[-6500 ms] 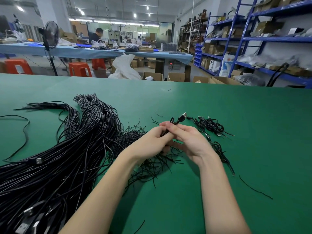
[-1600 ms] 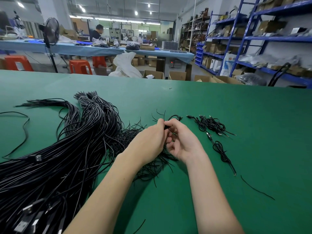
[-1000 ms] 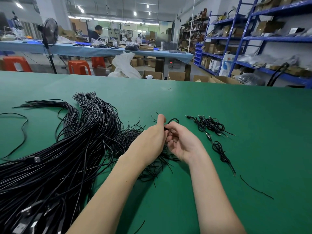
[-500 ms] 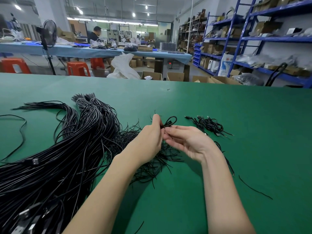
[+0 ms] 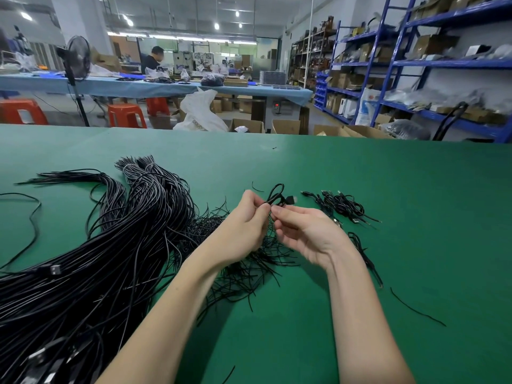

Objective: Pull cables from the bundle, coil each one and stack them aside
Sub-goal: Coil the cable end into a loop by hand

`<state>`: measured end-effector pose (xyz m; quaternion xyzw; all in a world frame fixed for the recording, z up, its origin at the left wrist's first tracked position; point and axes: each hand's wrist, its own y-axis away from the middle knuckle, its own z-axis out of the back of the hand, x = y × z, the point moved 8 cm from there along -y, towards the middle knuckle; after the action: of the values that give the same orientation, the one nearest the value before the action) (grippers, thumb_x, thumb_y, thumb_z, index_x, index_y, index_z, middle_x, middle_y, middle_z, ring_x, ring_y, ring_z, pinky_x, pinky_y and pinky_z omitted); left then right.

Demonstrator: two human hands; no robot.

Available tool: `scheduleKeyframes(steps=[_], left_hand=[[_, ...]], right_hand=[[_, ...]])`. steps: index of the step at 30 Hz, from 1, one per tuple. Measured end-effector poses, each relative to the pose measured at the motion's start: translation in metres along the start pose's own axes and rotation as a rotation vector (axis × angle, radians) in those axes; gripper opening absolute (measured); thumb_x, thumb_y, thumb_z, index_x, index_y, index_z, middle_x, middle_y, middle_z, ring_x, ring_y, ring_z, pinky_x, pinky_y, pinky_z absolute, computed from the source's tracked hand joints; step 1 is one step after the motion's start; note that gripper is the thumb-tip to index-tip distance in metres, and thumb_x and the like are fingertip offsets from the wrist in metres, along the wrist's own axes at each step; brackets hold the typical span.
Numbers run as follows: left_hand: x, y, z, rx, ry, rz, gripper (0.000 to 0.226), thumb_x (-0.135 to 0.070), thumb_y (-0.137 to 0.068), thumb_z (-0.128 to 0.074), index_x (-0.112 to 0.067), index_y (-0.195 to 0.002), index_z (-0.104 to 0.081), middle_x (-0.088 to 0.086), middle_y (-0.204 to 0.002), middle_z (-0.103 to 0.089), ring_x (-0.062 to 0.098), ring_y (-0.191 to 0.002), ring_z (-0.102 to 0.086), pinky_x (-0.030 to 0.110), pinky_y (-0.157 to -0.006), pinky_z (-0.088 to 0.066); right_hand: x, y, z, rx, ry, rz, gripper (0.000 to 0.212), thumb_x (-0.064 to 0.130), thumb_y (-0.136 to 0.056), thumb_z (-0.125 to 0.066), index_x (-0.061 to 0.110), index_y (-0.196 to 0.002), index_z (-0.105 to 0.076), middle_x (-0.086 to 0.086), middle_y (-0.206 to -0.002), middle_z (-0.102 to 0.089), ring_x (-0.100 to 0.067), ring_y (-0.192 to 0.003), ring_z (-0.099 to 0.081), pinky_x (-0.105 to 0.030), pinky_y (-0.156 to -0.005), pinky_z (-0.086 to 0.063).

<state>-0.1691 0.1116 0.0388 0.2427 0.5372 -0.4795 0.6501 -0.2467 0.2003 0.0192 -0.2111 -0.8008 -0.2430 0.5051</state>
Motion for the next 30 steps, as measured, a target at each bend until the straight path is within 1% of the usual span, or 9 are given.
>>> scheduleKeyframes(steps=[3, 5, 7, 12, 15, 20, 23, 25, 30], left_hand=[[0.002, 0.001, -0.004, -0.004, 0.176, 0.037, 0.02, -0.02, -0.11, -0.037, -0.013, -0.091, -0.036, -0.005, -0.059, -0.046, 0.006, -0.043, -0.032, 0.019, -0.041, -0.029], [0.002, 0.001, -0.005, -0.005, 0.22, 0.036, 0.02, -0.018, -0.11, -0.036, -0.013, -0.09, -0.035, -0.011, -0.054, -0.05, 0.005, -0.042, -0.032, 0.019, -0.041, -0.028], [0.0, 0.001, -0.005, -0.007, 0.239, 0.035, 0.021, -0.017, -0.11, -0.035, -0.013, -0.09, -0.035, -0.013, -0.052, -0.05, 0.005, -0.043, -0.031, 0.019, -0.041, -0.027], [-0.002, 0.005, -0.003, 0.001, 0.25, 0.047, 0.019, -0.016, -0.109, -0.037, -0.012, -0.091, -0.036, -0.005, -0.063, -0.043, 0.008, -0.048, -0.029, 0.021, -0.044, -0.024], [-0.002, 0.006, -0.002, 0.022, 0.262, 0.08, 0.021, -0.016, -0.109, -0.037, -0.013, -0.089, -0.036, -0.002, -0.064, -0.041, 0.01, -0.048, -0.028, 0.021, -0.044, -0.024], [0.004, 0.005, 0.002, 0.041, 0.335, 0.154, 0.024, -0.018, -0.108, -0.038, -0.017, -0.085, -0.035, -0.001, -0.065, -0.034, 0.012, -0.049, -0.025, 0.02, -0.044, -0.023], [0.008, 0.005, 0.002, 0.039, 0.402, 0.194, 0.027, -0.017, -0.108, -0.039, -0.018, -0.082, -0.036, 0.0, -0.065, -0.032, 0.012, -0.049, -0.023, 0.019, -0.042, -0.024], [0.01, 0.005, 0.001, 0.043, 0.419, 0.209, 0.027, -0.017, -0.108, -0.039, -0.019, -0.081, -0.036, 0.0, -0.064, -0.033, 0.012, -0.049, -0.023, 0.019, -0.043, -0.022], [0.006, 0.007, 0.0, 0.056, 0.415, 0.194, 0.027, -0.017, -0.108, -0.037, -0.018, -0.081, -0.036, -0.002, -0.061, -0.038, 0.011, -0.048, -0.024, 0.02, -0.043, -0.023]], right_hand=[[0.0, 0.002, -0.001, 0.003, 0.03, -0.04, 0.005, 0.008, -0.086, -0.076, 0.004, -0.087, -0.072, -0.004, -0.073, -0.072, -0.008, -0.06, -0.067, -0.019, -0.055, -0.057], [0.001, 0.002, -0.001, -0.009, 0.05, -0.042, 0.009, 0.011, -0.087, -0.077, 0.004, -0.091, -0.073, -0.004, -0.075, -0.074, -0.01, -0.064, -0.071, -0.019, -0.055, -0.057], [0.003, 0.003, 0.0, -0.027, 0.079, -0.039, 0.012, 0.014, -0.086, -0.078, 0.005, -0.093, -0.073, -0.003, -0.077, -0.075, -0.01, -0.066, -0.073, -0.018, -0.055, -0.057], [0.004, 0.004, 0.004, -0.057, 0.201, -0.027, 0.019, 0.025, -0.081, -0.083, 0.011, -0.093, -0.076, 0.001, -0.076, -0.073, -0.007, -0.064, -0.068, -0.014, -0.053, -0.054], [0.007, 0.006, 0.004, -0.04, 0.261, 0.038, 0.018, 0.025, -0.083, -0.081, 0.01, -0.091, -0.074, 0.0, -0.08, -0.072, -0.008, -0.065, -0.069, -0.016, -0.054, -0.053], [0.019, 0.009, -0.002, 0.0, 0.465, 0.205, 0.018, 0.023, -0.092, -0.073, 0.007, -0.086, -0.072, 0.0, -0.077, -0.072, -0.009, -0.072, -0.072, -0.019, -0.057, -0.054], [0.016, 0.009, -0.004, 0.038, 0.461, 0.17, 0.013, 0.019, -0.093, -0.072, 0.007, -0.088, -0.073, 0.0, -0.082, -0.076, -0.01, -0.072, -0.072, -0.019, -0.057, -0.055], [0.01, 0.008, -0.002, 0.029, 0.396, 0.107, 0.01, 0.018, -0.091, -0.074, 0.01, -0.085, -0.075, -0.002, -0.083, -0.077, -0.009, -0.068, -0.071, -0.016, -0.054, -0.053], [0.005, 0.005, 0.0, 0.031, 0.289, 0.02, 0.007, 0.012, -0.088, -0.076, 0.008, -0.082, -0.076, -0.002, -0.076, -0.074, -0.004, -0.055, -0.06, -0.013, -0.049, -0.05]])
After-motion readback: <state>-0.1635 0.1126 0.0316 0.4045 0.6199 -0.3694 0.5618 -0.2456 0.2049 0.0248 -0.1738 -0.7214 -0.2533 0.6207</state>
